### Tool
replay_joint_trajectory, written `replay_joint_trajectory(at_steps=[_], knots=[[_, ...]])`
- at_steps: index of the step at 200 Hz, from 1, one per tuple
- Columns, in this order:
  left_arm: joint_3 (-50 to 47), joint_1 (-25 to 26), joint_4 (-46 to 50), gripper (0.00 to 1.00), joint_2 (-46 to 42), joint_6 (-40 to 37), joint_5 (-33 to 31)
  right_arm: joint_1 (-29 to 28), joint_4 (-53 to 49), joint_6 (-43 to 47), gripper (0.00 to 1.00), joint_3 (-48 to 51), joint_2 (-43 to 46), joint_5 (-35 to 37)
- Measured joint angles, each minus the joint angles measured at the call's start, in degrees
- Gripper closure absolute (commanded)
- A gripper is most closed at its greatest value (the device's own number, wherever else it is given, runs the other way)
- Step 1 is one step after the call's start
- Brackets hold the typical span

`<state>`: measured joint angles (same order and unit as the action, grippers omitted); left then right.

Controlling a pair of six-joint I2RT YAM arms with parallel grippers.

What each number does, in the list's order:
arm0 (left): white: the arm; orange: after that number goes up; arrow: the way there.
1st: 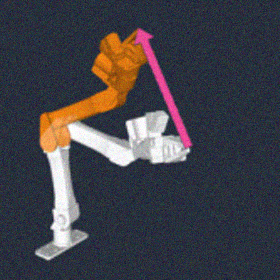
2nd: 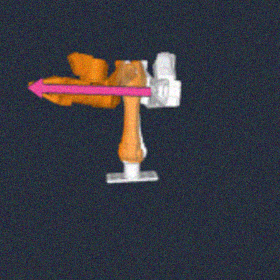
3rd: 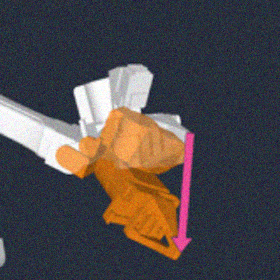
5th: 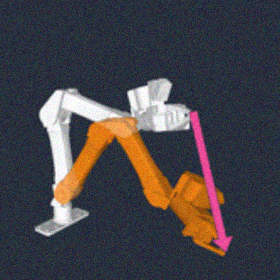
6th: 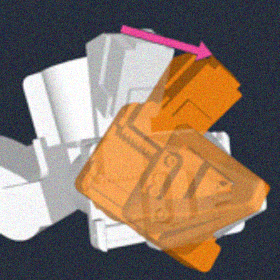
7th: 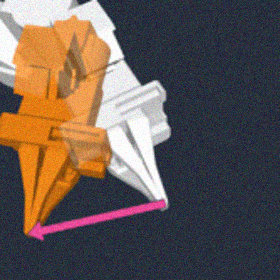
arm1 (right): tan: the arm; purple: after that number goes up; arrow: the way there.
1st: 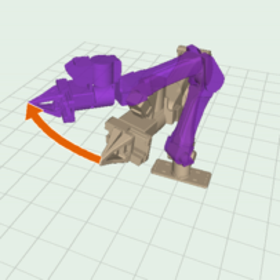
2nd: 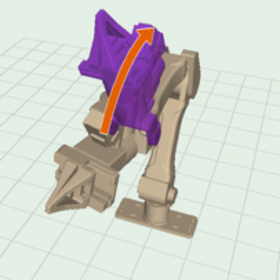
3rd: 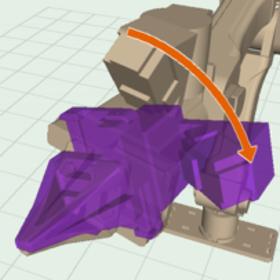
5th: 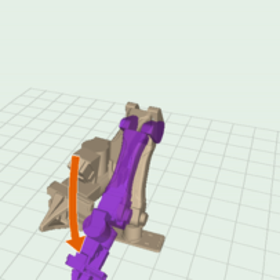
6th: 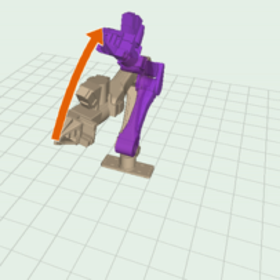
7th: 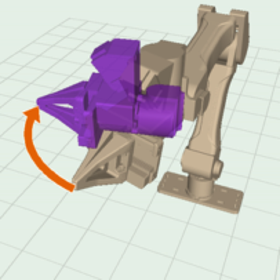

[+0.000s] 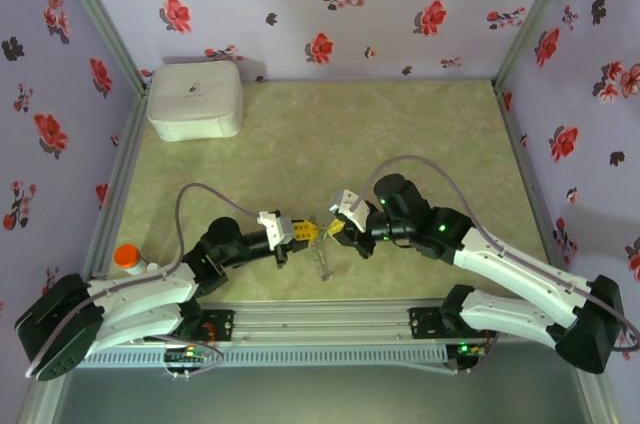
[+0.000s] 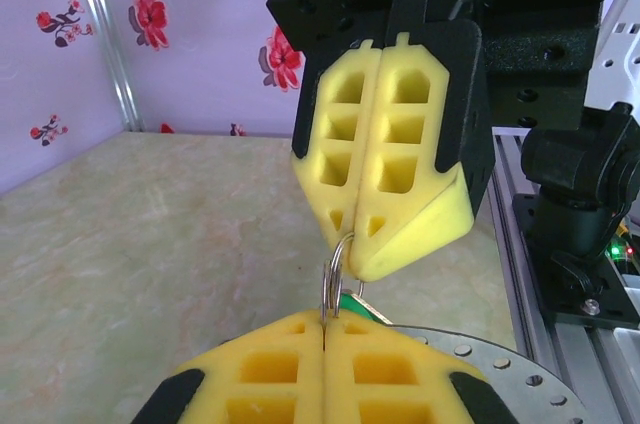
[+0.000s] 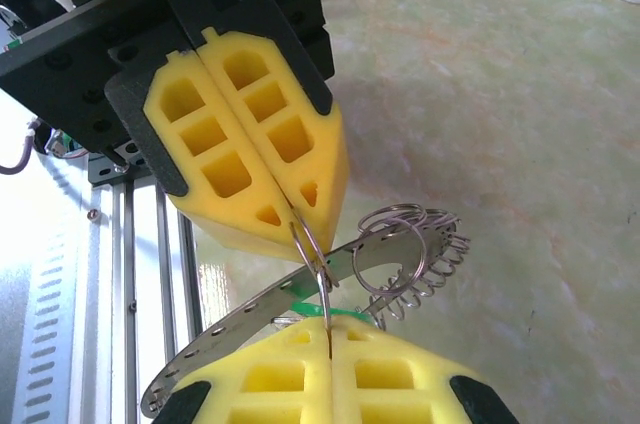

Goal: Put the keys on the keyring

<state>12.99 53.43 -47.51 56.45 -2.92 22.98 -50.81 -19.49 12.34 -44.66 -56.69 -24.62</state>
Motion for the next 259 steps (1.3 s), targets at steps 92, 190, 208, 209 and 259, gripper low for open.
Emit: replay_joint_trajectory(at_steps=[92,190,208,209,259], knots=[[0.0,0.0,-1.4,1.0,0.2,0.1,0.0,0.6,1.9,-2.6,0.74,1.3,-1.1,-1.0],[0.0,0.1,-4.5,1.0,2.6,3.0,1.5,0.6,7.6,-1.3,0.74,2.6,1.2,-4.0],[0.0,0.1,-5.1,1.0,2.8,3.3,1.7,0.6,8.1,-0.9,0.77,2.6,0.6,-4.7],[0.0,0.1,-5.2,1.0,2.8,3.3,1.7,0.6,8.1,-0.9,0.77,2.6,0.5,-4.7],[0.0,0.1,-5.6,1.0,2.9,4.5,2.4,0.6,8.5,-0.2,0.9,2.6,-0.2,-5.8]])
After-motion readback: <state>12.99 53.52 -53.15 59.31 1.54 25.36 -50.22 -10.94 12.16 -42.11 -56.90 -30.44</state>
